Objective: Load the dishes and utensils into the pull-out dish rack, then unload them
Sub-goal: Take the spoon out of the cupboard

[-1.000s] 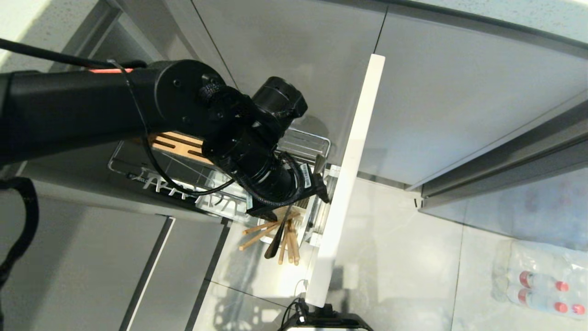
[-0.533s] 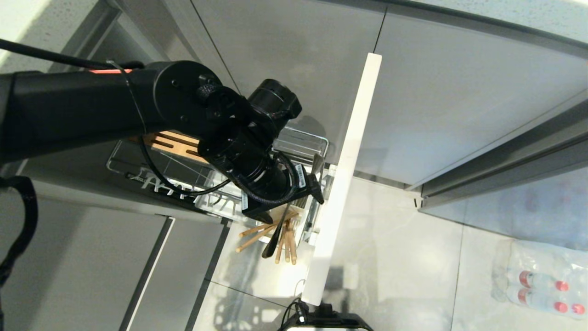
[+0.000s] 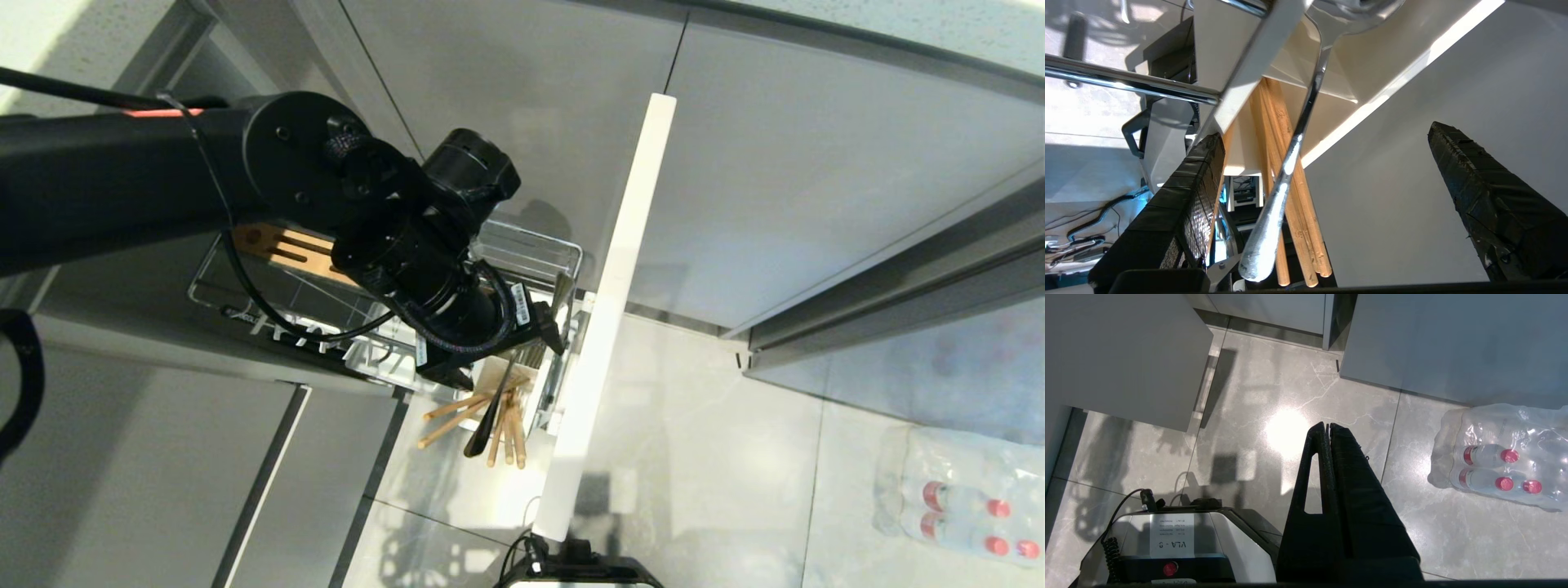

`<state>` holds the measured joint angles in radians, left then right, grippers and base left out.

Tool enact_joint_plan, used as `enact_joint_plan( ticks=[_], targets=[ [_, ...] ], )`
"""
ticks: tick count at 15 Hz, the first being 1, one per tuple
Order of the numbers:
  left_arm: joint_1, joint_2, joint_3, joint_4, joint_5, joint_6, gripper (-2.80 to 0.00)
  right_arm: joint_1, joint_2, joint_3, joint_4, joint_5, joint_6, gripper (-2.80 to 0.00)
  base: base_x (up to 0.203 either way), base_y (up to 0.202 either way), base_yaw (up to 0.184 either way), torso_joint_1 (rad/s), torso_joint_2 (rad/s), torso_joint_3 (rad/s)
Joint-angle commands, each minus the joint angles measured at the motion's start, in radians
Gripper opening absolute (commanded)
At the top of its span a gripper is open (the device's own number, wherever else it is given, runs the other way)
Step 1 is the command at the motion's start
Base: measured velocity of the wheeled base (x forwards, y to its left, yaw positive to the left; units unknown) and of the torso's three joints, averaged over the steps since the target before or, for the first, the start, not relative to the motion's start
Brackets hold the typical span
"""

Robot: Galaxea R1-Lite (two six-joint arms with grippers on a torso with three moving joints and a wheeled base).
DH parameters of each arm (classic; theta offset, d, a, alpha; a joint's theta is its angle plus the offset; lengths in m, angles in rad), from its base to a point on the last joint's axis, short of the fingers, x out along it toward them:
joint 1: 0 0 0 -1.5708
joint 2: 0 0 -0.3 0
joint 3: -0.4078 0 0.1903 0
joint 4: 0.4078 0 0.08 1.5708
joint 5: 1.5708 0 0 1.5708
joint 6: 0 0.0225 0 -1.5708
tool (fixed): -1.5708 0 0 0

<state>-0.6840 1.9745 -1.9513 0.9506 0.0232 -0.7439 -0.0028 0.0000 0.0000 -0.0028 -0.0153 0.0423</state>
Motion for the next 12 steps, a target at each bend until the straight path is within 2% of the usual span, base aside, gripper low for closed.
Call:
enact_joint_plan(
  ticks=[1,7,10,12],
  targets=[
    [0.000,-0.004,0.000,0.005,-0.004,-0.005,0.00,0.001,0.002,0.000,0.000,0.000,0.001,-2.80,0.000,0.000,0.000,0.000,0.00,0.000],
    [-0.008,-0.002,0.000,0.003,-0.035,-0.009,0.00,0.000,0.002,0.000,0.000,0.000,0.001,-2.80,0.000,0.000,0.000,0.000,0.00,0.000],
    [-0.008,0.001,0.000,0.003,-0.099,-0.025,0.00,0.000,0.002,0.000,0.000,0.000,0.001,-2.80,0.000,0.000,0.000,0.000,0.00,0.000],
    [-0.008,0.009,0.000,0.003,-0.105,-0.028,0.00,0.001,0.002,0.000,0.000,0.000,0.001,-2.80,0.000,0.000,0.000,0.000,0.00,0.000]
  ],
)
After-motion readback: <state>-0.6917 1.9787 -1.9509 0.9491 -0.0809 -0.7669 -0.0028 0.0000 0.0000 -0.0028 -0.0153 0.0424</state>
